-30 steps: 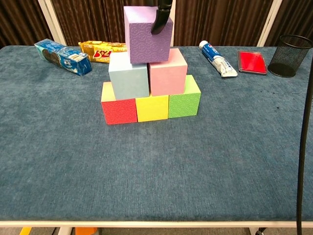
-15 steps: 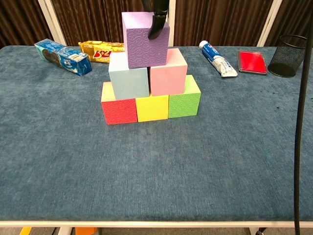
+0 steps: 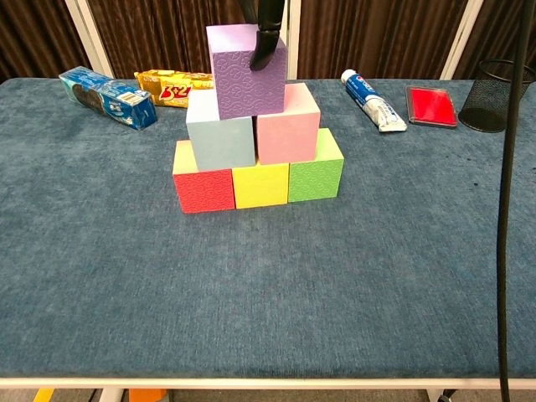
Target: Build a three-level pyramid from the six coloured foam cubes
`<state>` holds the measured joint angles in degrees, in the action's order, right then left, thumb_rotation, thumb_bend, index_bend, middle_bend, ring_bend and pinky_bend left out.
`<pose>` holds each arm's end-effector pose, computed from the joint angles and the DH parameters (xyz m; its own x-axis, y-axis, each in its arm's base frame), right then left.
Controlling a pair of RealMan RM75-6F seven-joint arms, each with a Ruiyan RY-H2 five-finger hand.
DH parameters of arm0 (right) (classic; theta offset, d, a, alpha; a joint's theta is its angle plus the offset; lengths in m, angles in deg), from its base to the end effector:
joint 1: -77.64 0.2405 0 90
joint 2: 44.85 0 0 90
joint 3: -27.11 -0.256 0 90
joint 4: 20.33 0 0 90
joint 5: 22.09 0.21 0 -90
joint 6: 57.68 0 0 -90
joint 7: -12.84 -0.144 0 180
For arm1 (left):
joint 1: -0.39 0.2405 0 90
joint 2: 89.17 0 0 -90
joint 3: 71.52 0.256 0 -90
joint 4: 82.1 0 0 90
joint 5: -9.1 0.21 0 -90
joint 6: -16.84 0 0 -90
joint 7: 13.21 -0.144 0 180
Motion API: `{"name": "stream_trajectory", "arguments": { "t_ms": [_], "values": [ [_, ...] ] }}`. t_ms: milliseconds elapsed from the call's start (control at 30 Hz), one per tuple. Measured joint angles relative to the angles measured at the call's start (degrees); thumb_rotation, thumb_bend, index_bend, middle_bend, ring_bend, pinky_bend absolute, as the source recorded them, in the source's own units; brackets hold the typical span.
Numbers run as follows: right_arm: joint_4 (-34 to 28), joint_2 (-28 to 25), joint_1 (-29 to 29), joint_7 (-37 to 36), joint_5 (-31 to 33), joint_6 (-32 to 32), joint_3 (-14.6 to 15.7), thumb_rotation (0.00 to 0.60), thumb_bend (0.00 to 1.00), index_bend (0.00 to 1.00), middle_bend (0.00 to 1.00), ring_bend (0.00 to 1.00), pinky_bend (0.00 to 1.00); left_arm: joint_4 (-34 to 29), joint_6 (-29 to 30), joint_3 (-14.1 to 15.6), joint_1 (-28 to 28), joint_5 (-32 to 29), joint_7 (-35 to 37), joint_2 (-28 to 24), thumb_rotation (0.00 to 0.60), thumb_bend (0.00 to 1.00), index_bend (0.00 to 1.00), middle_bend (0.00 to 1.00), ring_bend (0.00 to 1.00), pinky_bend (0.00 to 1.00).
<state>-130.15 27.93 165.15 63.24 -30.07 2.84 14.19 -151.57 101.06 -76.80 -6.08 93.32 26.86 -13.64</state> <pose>0.0701 -0.3557 0.0412 0.6765 -0.2082 0.7064 -0.6925 -0.5062 0.5140 -0.3644 0.2032 0.1424 -0.1028 -0.0636 0.9927 0.9947 -0.0020 0.1029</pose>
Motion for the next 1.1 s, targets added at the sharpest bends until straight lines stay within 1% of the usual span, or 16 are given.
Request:
{"name": "stream_trajectory", "arguments": {
  "t_ms": [167, 267, 367, 533, 733, 933, 1100],
  "values": [
    [-0.19, 0.35, -0.15, 0.09, -0.10, 0.46, 0.11, 0.600, 0.12, 0.00, 0.70, 0.14, 0.00, 0.35, 0.01, 0.10, 0.09, 0.06, 0.40, 0.14, 0.600, 0.07, 0.09, 0.11, 0.01, 0.14],
    [-0.18, 0.21, -0.14, 0.17, 0.14, 0.10, 0.04, 0.600, 0.11, 0.00, 0.66, 0.14, 0.00, 0.53, 0.03, 0.13, 0.10, 0.14, 0.57, 0.15, 0.600, 0.07, 0.09, 0.11, 0.01, 0.14],
    [-0.25, -0.03, -0.17, 0.09, 0.37, -0.18, -0.15, 0.600, 0.10, 0.00, 0.56, 0.11, 0.00, 0.54, 0.02, 0.14, 0.07, 0.19, 0.62, 0.11, 0.600, 0.07, 0.09, 0.11, 0.01, 0.14],
    [-0.33, -0.15, -0.34, -0.45, 0.20, -0.30, -0.50, 0.600, 0.07, 0.00, 0.36, 0.04, 0.00, 0.47, 0.00, 0.15, 0.11, 0.18, 0.71, 0.04, 0.600, 0.07, 0.09, 0.11, 0.01, 0.14],
    [-0.19, 0.02, -0.61, -1.08, -0.46, -0.13, -0.77, 0.600, 0.04, 0.00, 0.24, 0.00, 0.00, 0.48, -0.02, 0.16, 0.21, 0.08, 0.90, 0.02, 0.600, 0.07, 0.09, 0.11, 0.01, 0.14],
    [-0.16, -0.14, -0.92, -1.65, -0.86, -0.64, -0.95, 0.600, 0.02, 0.00, 0.19, 0.00, 0.00, 0.30, 0.01, 0.16, 0.29, 0.05, 0.89, -0.08, 0.600, 0.07, 0.09, 0.11, 0.01, 0.14],
    [-1.72, -1.68, -1.51, -2.53, -1.37, -1.39, -1.24, 0.600, 0.00, 0.00, 0.17, 0.00, 0.00, -0.33, 0.05, 0.21, 0.35, 0.11, 0.57, -0.39, 0.600, 0.07, 0.09, 0.11, 0.01, 0.14]
  ]
}}
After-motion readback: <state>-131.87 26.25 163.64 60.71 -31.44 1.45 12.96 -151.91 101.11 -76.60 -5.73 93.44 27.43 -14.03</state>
